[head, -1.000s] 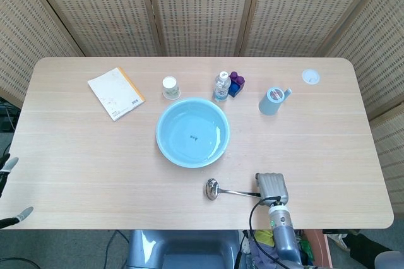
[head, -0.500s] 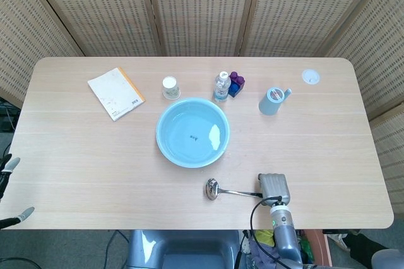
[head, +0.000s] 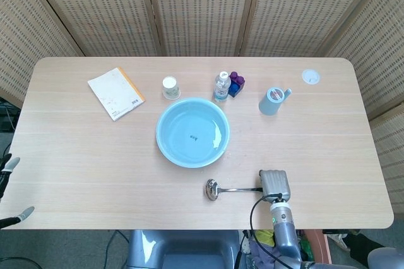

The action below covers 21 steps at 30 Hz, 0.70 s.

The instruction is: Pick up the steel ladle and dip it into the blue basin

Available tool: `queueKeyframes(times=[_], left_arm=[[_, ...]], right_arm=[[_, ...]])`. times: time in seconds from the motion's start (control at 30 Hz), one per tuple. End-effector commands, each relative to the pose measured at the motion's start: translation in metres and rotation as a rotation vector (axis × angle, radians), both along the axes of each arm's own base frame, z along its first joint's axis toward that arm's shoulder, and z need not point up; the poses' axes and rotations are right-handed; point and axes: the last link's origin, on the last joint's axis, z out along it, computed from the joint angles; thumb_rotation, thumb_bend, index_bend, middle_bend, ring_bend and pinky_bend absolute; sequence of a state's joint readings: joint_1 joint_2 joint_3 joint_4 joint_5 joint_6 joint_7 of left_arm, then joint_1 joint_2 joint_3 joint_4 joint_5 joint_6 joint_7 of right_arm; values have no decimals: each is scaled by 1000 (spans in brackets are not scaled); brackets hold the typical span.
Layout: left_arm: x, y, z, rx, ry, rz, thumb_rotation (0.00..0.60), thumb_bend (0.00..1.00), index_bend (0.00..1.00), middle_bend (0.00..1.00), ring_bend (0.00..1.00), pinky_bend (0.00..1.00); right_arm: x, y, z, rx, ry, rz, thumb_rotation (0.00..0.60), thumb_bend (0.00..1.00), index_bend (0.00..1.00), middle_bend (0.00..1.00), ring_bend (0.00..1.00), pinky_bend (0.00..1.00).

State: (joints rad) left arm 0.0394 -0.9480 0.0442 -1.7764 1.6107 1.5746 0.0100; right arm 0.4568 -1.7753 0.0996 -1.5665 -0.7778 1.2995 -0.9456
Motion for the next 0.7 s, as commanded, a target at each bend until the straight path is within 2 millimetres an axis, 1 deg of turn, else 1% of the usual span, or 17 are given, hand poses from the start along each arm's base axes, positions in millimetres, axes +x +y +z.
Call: queueKeyframes(times=[0.03, 0.23, 0.7], left_arm=[[0, 0, -1, -3, 1, -1, 600, 0, 0, 0, 0, 0], [0, 0, -2, -4, 0, 0, 600, 0, 0, 0, 0, 0], [-1, 1, -3, -8, 0, 3, 600, 0, 0, 0, 0, 0]], right_arm=[[1, 0, 0, 16, -10, -2, 600, 257, 505, 959, 914, 1000], [4, 0, 0, 45, -31, -2, 600, 262, 505, 959, 914, 1000], [10, -6, -5, 85, -14, 12, 600, 292, 505, 959, 914, 1000]])
